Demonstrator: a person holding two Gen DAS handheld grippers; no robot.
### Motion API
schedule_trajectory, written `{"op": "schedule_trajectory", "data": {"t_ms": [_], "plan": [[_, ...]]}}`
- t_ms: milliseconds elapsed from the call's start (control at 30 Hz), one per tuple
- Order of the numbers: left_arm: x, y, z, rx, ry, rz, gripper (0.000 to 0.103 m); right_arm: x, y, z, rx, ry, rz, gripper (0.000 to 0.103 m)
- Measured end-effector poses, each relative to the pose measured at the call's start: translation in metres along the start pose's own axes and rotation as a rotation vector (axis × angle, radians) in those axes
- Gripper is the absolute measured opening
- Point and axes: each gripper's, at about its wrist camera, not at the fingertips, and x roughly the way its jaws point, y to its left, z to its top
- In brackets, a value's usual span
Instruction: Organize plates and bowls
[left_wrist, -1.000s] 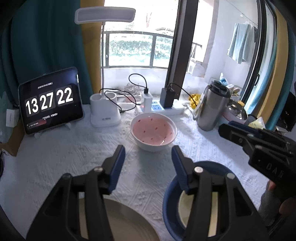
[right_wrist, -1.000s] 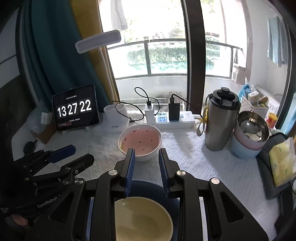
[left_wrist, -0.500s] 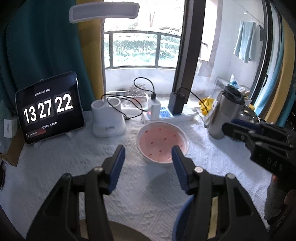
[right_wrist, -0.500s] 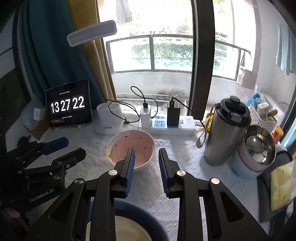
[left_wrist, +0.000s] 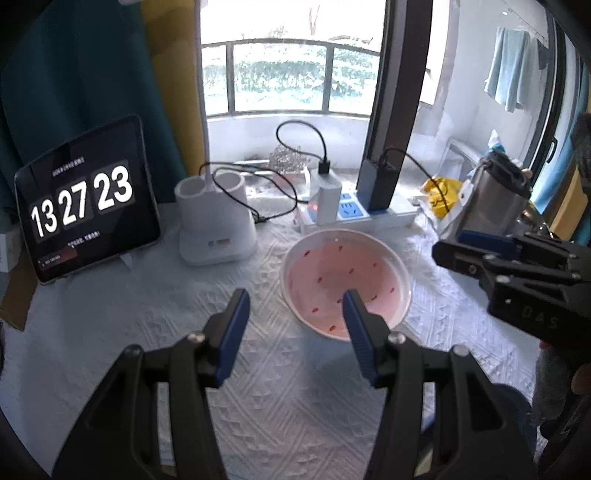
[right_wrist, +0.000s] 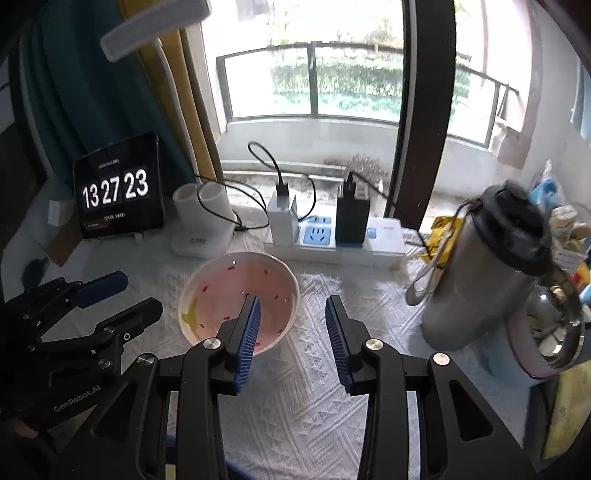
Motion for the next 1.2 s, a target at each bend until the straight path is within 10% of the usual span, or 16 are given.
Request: {"op": "schedule_trajectory", "data": {"t_ms": [867, 1200], "plan": [[0.072, 0.014, -0.002, -0.109, 0.239, -0.035, 0.054, 0.111, -0.014, 0.010, 0.048, 0.387, 0.148, 0.039], [0.079, 0.002, -0.005, -0.089, 0.253, -0.076, 0.045, 0.112, -0.008, 0.011, 0.020, 0.389, 0.217, 0.028]]}}
